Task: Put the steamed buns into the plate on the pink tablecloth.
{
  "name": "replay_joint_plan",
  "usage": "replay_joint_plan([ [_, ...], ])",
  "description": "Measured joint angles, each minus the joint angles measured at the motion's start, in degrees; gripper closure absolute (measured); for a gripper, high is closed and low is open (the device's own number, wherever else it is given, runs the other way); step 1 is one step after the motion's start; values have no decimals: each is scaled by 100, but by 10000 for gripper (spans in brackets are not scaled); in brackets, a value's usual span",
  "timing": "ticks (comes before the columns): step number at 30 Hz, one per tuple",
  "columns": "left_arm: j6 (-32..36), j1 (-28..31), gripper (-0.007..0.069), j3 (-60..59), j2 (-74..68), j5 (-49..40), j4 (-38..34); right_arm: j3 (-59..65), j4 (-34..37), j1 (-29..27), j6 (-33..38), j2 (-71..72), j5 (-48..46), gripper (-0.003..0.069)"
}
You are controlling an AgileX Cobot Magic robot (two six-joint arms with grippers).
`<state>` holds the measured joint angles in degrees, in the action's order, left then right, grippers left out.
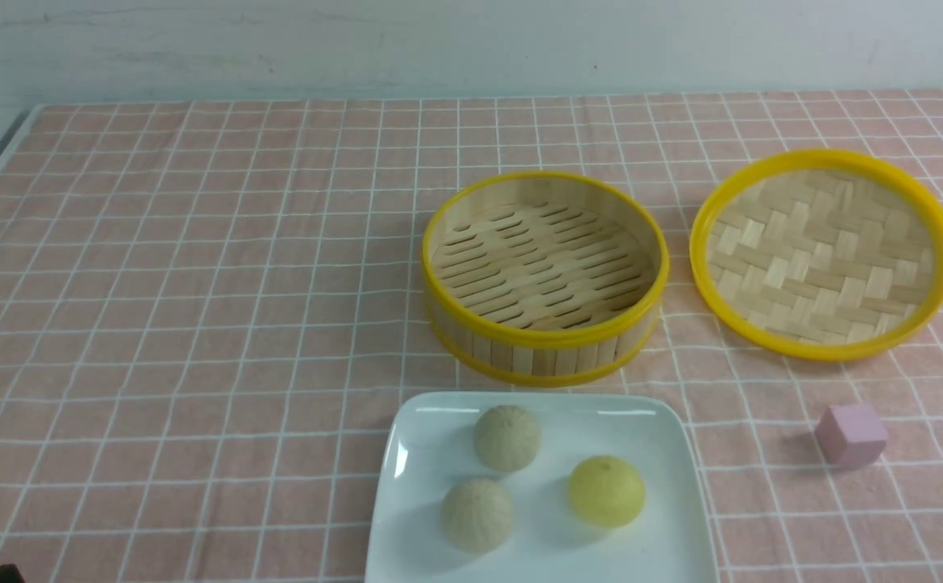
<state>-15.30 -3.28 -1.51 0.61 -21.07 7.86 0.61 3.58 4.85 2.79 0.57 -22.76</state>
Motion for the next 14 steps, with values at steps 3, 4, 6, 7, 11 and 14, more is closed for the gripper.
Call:
replay_joint_plan([
  [3,0,0,514,0,0,0,0,0,0,0,0,0,0,526],
  [4,0,0,513,0,0,0,0,0,0,0,0,0,0,524],
  [6,0,0,510,0,0,0,0,0,0,0,0,0,0,520],
  [7,0,0,508,0,0,0,0,0,0,0,0,0,0,518],
  [11,0,0,503,0,0,0,0,0,0,0,0,0,0,512],
  [14,0,0,502,0,0,0,0,0,0,0,0,0,0,509],
])
